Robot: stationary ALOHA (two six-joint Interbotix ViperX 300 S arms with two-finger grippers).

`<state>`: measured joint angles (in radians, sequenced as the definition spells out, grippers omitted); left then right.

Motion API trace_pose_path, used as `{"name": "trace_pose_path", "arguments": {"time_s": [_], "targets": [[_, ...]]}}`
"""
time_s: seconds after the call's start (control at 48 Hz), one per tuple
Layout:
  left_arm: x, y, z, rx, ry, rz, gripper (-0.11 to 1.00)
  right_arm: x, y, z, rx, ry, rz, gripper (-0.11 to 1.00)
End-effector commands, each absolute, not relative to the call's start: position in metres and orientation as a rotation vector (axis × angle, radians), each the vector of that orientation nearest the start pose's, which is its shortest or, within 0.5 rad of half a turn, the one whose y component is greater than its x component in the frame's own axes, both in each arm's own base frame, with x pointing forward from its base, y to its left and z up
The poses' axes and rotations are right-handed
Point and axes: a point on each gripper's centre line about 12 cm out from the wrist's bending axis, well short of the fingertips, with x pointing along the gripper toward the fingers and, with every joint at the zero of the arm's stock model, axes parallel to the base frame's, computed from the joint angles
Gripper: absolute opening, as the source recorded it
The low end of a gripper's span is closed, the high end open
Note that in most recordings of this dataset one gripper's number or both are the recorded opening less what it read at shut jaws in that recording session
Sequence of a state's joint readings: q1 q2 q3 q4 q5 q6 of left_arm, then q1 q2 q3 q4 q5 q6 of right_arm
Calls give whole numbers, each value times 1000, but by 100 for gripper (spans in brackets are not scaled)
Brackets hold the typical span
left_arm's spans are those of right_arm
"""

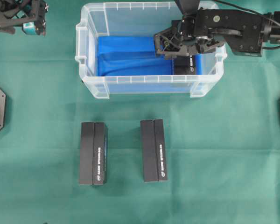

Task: Take out the box from the case.
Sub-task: 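Lift the gripped black boxes up out of the bin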

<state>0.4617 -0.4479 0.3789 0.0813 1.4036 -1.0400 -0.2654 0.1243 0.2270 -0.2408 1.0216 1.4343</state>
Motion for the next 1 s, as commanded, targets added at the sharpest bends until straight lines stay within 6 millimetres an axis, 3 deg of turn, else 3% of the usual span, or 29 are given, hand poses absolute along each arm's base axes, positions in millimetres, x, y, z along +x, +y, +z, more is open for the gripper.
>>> {"name": "trace_pose_path", "arguments": {"time_s": [0.0, 0.271, 0.979], "targets": [[219, 119, 336, -1094, 964, 1103, 93, 383, -130, 212, 1115, 872, -1207, 67], [220, 119, 335, -1091, 968, 1101, 93, 382, -132, 241, 1118, 834, -1209, 67], [221, 120, 336, -1094, 948, 1095, 93, 351, -130, 358, 1077, 773, -1261, 67]]}}
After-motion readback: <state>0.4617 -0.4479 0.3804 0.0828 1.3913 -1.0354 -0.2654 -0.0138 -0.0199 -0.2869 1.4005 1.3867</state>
